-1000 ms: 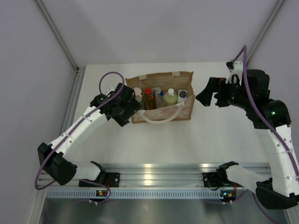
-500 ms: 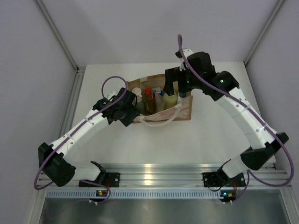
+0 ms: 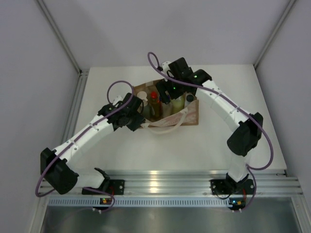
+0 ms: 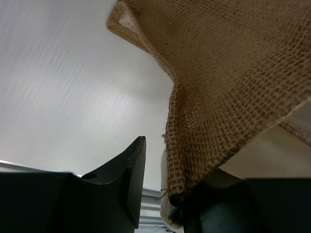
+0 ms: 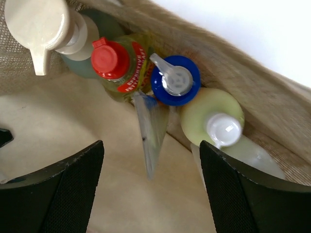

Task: Take the personal care products out of the canvas bag

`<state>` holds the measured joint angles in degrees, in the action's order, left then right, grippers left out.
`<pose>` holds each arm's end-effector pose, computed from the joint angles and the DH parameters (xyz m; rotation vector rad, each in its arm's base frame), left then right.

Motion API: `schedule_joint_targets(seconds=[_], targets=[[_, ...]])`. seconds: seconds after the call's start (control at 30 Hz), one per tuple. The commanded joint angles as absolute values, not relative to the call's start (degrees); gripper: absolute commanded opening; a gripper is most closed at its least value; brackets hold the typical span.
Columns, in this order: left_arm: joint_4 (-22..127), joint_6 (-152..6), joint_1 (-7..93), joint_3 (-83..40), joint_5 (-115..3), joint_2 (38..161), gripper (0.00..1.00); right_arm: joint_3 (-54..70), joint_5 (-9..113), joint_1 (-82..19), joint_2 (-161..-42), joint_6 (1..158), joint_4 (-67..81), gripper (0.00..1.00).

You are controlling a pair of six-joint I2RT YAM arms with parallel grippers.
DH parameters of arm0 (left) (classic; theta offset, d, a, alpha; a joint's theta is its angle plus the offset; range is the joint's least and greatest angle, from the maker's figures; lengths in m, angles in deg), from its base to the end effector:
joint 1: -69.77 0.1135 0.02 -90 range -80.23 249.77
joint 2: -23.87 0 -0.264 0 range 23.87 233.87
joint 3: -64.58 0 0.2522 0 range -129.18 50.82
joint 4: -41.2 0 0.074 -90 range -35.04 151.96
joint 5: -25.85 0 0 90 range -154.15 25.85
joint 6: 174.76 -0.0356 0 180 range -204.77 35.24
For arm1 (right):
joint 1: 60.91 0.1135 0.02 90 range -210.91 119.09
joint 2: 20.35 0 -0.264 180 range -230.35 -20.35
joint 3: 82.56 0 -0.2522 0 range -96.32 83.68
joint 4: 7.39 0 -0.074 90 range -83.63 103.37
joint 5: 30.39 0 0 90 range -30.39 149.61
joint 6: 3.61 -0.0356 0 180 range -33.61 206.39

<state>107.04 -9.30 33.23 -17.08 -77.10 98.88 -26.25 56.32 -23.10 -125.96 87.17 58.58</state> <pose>0.2120 -0.1471 0.3044 -0.9518 2.4475 -0.4330 0.3181 0.2494 0.3648 -0.8309 2.2917 0.3644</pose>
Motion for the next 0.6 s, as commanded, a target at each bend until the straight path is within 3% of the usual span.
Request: schedule_joint_targets(seconds=[0.0,0.13,0.4,0.5,0.57], targets=[[108.0,-10.0,33.0,-15.8,-78.5,98.6,0.36,-28.6,55.9,-20.2,-128.5,91.1,56.7,0.77],[108.1,-10.4,33.1,-16.7,-78.6,99.4,0.36,-29.2,57.3,-19.9,-132.4,92.0,56.6,0.66],[108.1,-10.8,33.1,-18.6,-78.5,100.0,0.36,-25.2,58.6,-19.6,-135.7,92.4,53.8,0.56],[108.1,-11.0,33.1,-19.4,-78.3,100.2,0.36,-22.9,61.2,-19.5,-135.6,91.8,52.3,0.32],[108.1,-11.2,33.1,-19.6,-78.3,100.3,0.36,-22.7,61.5,-19.5,-135.4,91.3,51.9,0.22]])
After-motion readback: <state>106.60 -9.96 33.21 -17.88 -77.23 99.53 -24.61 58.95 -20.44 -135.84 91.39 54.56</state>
